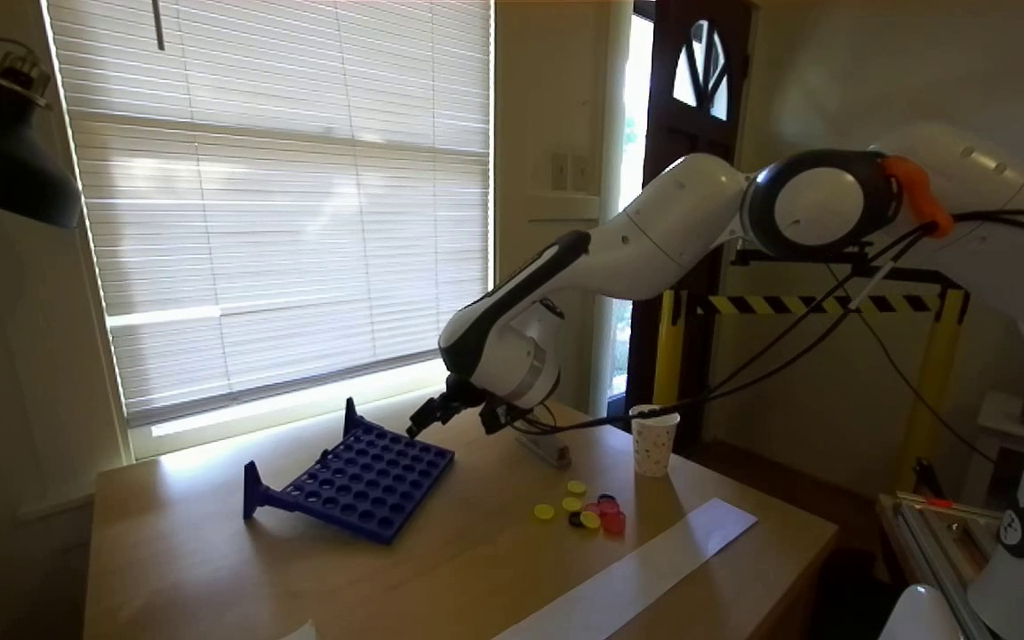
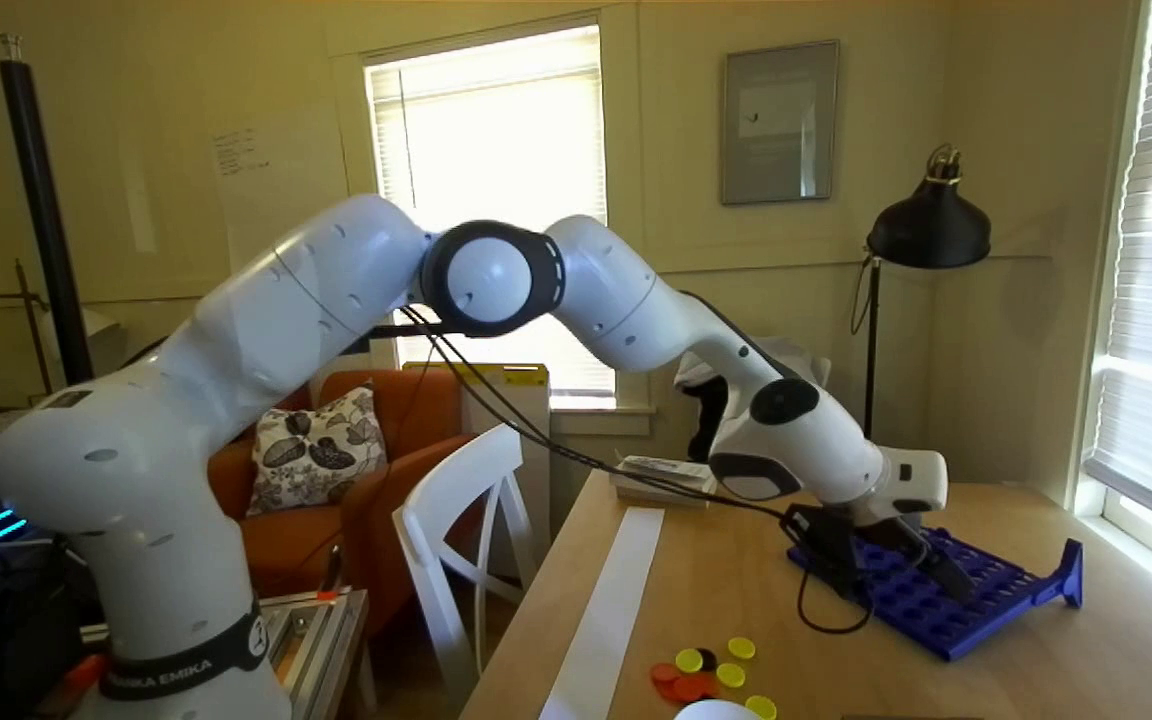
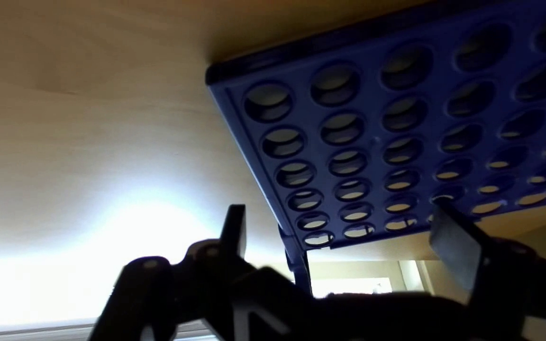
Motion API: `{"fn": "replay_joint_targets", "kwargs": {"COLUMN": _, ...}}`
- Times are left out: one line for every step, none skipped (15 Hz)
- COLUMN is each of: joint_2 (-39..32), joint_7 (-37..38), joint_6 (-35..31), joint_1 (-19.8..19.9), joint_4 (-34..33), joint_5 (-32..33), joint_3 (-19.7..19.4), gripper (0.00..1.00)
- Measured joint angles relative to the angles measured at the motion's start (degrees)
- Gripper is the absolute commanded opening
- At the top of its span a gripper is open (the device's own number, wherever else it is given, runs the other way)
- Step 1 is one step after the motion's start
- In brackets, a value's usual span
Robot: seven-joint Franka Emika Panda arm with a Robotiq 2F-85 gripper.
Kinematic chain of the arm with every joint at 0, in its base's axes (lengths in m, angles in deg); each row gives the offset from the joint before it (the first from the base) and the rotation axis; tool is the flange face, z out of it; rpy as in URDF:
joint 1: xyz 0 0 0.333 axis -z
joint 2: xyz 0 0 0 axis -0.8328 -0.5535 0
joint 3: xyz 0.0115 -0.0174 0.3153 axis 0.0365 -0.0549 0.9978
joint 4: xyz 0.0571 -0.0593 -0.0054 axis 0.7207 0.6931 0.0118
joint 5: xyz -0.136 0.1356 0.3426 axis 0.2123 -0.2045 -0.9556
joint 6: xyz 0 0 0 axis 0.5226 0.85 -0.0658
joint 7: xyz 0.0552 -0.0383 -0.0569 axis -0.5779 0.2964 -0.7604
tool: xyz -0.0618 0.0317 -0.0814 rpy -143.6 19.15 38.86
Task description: Pick up the blue object and lay it down on the table
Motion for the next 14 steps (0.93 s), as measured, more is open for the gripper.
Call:
{"fn": "replay_joint_targets", "kwargs": {"joint_2": 2.18, "joint_7": 1.33, "joint_6": 1.5, "joint_1": -1.6, "joint_4": 2.5, "joint_5": 0.0, "joint_3": -1.81, "gripper": 1.0}}
{"fn": "replay_joint_targets", "kwargs": {"joint_2": 4.29, "joint_7": 4.17, "joint_6": 2.3, "joint_1": -2.45, "joint_4": 5.06, "joint_5": 2.46, "joint_3": -2.56, "gripper": 1.0}}
{"fn": "replay_joint_targets", "kwargs": {"joint_2": 6.37, "joint_7": 8.1, "joint_6": 3.03, "joint_1": -2.71, "joint_4": 7.57, "joint_5": 6.19, "joint_3": -2.55, "gripper": 1.0}}
{"fn": "replay_joint_targets", "kwargs": {"joint_2": 8.18, "joint_7": 11.93, "joint_6": 3.84, "joint_1": -2.83, "joint_4": 9.8, "joint_5": 9.86, "joint_3": -2.57, "gripper": 1.0}}
{"fn": "replay_joint_targets", "kwargs": {"joint_2": 9.88, "joint_7": 15.72, "joint_6": 4.8, "joint_1": -2.86, "joint_4": 11.77, "joint_5": 13.57, "joint_3": -2.58, "gripper": 1.0}}
{"fn": "replay_joint_targets", "kwargs": {"joint_2": 11.48, "joint_7": 19.6, "joint_6": 5.95, "joint_1": -2.84, "joint_4": 13.54, "joint_5": 17.45, "joint_3": -2.63, "gripper": 1.0}}
{"fn": "replay_joint_targets", "kwargs": {"joint_2": 12.98, "joint_7": 23.44, "joint_6": 6.89, "joint_1": -2.85, "joint_4": 15.17, "joint_5": 21.41, "joint_3": -2.77, "gripper": 1.0}}
{"fn": "replay_joint_targets", "kwargs": {"joint_2": 14.33, "joint_7": 27.02, "joint_6": 7.72, "joint_1": -2.85, "joint_4": 16.58, "joint_5": 25.12, "joint_3": -2.98, "gripper": 1.0}}
{"fn": "replay_joint_targets", "kwargs": {"joint_2": 15.57, "joint_7": 30.42, "joint_6": 8.37, "joint_1": -2.82, "joint_4": 17.8, "joint_5": 28.66, "joint_3": -3.18, "gripper": 1.0}}
{"fn": "replay_joint_targets", "kwargs": {"joint_2": 16.72, "joint_7": 33.54, "joint_6": 8.9, "joint_1": -2.79, "joint_4": 18.9, "joint_5": 31.9, "joint_3": -3.36, "gripper": 1.0}}
{"fn": "replay_joint_targets", "kwargs": {"joint_2": 17.84, "joint_7": 36.19, "joint_6": 9.5, "joint_1": -2.74, "joint_4": 19.85, "joint_5": 34.75, "joint_3": -3.48, "gripper": 1.0}}
{"fn": "replay_joint_targets", "kwargs": {"joint_2": 18.9, "joint_7": 38.41, "joint_6": 10.14, "joint_1": -2.72, "joint_4": 20.62, "joint_5": 37.19, "joint_3": -3.59, "gripper": 1.0}}
{"fn": "replay_joint_targets", "kwargs": {"joint_2": 19.96, "joint_7": 40.3, "joint_6": 10.77, "joint_1": -2.7, "joint_4": 21.37, "joint_5": 39.29, "joint_3": -3.66, "gripper": 1.0}}
{"fn": "replay_joint_targets", "kwargs": {"joint_2": 20.93, "joint_7": 41.84, "joint_6": 11.34, "joint_1": -2.7, "joint_4": 22.04, "joint_5": 41.04, "joint_3": -3.67, "gripper": 1.0}}
